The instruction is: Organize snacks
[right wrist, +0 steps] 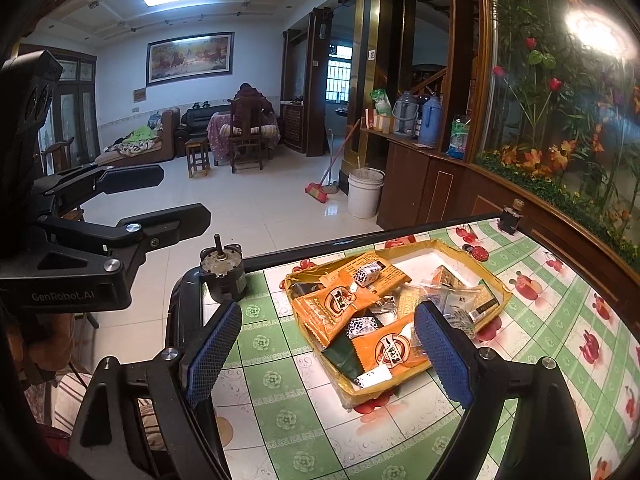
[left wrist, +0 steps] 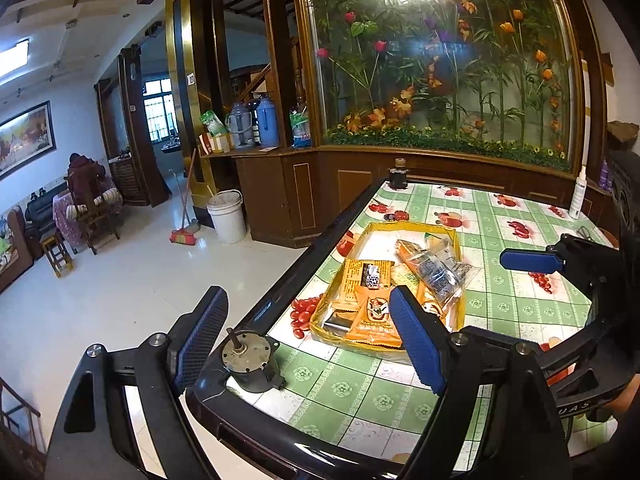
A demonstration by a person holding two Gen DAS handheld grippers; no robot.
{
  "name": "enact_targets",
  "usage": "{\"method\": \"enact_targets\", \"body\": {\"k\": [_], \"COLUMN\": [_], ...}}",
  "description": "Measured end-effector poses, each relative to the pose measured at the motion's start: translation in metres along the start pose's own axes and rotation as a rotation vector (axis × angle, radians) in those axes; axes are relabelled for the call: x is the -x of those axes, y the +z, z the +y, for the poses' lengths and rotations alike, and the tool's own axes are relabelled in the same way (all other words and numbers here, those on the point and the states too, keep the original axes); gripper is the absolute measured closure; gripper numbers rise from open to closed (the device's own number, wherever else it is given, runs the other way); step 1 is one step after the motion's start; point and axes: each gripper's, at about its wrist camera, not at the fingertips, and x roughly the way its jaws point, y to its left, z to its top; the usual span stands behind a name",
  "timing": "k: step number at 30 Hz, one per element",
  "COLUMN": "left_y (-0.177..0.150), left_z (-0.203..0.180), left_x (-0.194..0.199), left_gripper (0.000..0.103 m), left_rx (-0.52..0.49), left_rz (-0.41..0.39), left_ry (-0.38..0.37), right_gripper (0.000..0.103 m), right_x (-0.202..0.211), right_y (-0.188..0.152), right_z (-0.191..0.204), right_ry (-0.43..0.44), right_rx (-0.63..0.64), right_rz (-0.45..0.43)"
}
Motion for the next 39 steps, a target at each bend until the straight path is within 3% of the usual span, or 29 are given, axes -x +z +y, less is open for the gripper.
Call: {"method": "enact_targets", "body": {"k": [15, 39], "left_y": [0.000, 0.002], "left_z": [-0.006, 0.005], "left_x": [-0.001, -0.003], "left_gripper": [0.019, 0.017], "left_rx": [0.023, 0.069], "left_rz": [0.030, 0.019], "left_ry": [-0.085, -0.117], "right_gripper": [0.014, 0.014], "right_x": [0.009, -0.001], "right_y": [0.001, 0.005], "right_z": [-0.013, -0.009], "right_ry": [-0.022, 0.007], "right_rx": [-0.019, 0.008], "right_rz": [-0.017, -0.016]}}
